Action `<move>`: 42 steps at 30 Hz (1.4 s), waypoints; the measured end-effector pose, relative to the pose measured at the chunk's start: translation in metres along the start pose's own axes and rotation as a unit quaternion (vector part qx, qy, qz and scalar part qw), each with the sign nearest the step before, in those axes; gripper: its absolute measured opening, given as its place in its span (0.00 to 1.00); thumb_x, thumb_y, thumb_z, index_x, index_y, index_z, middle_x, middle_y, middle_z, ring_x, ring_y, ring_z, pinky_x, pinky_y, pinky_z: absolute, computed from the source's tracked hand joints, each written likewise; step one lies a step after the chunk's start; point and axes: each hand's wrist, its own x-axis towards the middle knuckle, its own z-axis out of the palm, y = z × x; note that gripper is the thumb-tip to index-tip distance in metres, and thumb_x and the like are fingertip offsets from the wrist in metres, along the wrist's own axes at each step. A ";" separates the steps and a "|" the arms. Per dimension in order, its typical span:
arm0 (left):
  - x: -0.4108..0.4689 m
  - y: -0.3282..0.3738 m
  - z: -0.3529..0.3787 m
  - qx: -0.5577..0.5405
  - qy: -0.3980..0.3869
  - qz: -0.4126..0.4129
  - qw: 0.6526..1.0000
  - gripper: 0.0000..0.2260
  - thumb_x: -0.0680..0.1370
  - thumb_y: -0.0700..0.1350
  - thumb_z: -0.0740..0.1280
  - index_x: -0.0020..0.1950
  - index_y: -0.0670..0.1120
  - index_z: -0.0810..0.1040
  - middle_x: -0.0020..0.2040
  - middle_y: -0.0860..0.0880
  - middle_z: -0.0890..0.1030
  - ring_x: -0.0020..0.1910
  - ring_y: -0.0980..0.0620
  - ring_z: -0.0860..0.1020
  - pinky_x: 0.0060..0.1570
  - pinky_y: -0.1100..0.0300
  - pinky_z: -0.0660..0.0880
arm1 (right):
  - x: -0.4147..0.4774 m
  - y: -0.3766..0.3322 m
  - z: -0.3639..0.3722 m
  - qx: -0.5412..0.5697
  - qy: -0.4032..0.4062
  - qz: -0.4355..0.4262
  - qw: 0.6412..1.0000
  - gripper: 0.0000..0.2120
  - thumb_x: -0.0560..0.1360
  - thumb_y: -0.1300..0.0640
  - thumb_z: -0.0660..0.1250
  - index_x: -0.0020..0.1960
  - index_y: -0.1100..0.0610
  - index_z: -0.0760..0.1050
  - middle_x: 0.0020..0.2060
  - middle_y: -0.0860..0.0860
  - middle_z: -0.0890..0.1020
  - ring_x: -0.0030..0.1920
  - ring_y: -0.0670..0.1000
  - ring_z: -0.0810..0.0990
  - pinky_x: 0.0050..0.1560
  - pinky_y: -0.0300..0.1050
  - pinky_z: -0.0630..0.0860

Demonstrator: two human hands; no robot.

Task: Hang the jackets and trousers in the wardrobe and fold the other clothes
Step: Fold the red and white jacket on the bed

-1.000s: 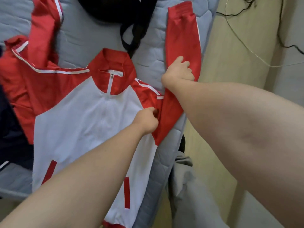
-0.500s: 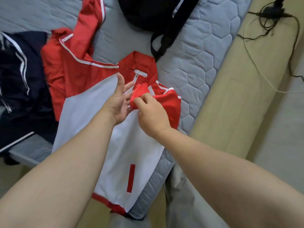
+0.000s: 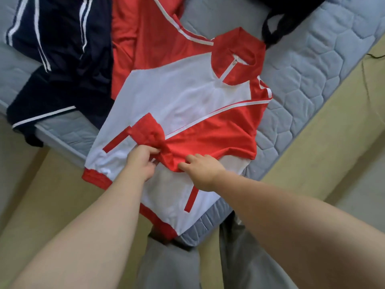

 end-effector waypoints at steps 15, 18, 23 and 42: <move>0.007 -0.013 -0.122 -0.216 0.089 -0.026 0.972 0.16 0.76 0.45 0.74 0.64 0.48 0.81 0.57 0.48 0.85 0.49 0.48 0.83 0.49 0.50 0.80 | 0.050 -0.078 0.041 -0.006 -0.123 0.069 0.990 0.32 0.76 0.64 0.58 0.77 0.48 0.57 0.60 0.56 0.71 0.58 0.61 0.73 0.51 0.55 0.72; 0.014 -0.016 -0.141 -0.261 0.091 -0.013 0.961 0.15 0.78 0.35 0.67 0.63 0.47 0.80 0.58 0.46 0.84 0.51 0.49 0.83 0.60 0.49 0.78 | 0.055 -0.086 0.047 -0.032 -0.131 0.099 0.986 0.31 0.75 0.63 0.59 0.77 0.51 0.57 0.61 0.56 0.70 0.60 0.60 0.72 0.54 0.56 0.72; 0.020 -0.027 -0.169 -0.369 0.036 0.009 0.929 0.18 0.73 0.29 0.60 0.57 0.42 0.82 0.60 0.42 0.84 0.59 0.42 0.82 0.64 0.46 0.76 | 0.062 -0.097 0.050 -0.051 -0.124 0.128 0.983 0.29 0.75 0.63 0.60 0.75 0.54 0.58 0.61 0.58 0.68 0.60 0.61 0.72 0.50 0.55 0.71; 0.071 -0.025 -0.224 0.045 0.183 0.118 0.975 0.11 0.74 0.36 0.74 0.51 0.50 0.81 0.45 0.52 0.83 0.44 0.52 0.81 0.41 0.63 0.79 | 0.099 -0.100 0.052 -0.030 -0.019 0.272 0.962 0.18 0.73 0.61 0.62 0.63 0.56 0.66 0.60 0.58 0.68 0.61 0.62 0.69 0.53 0.55 0.69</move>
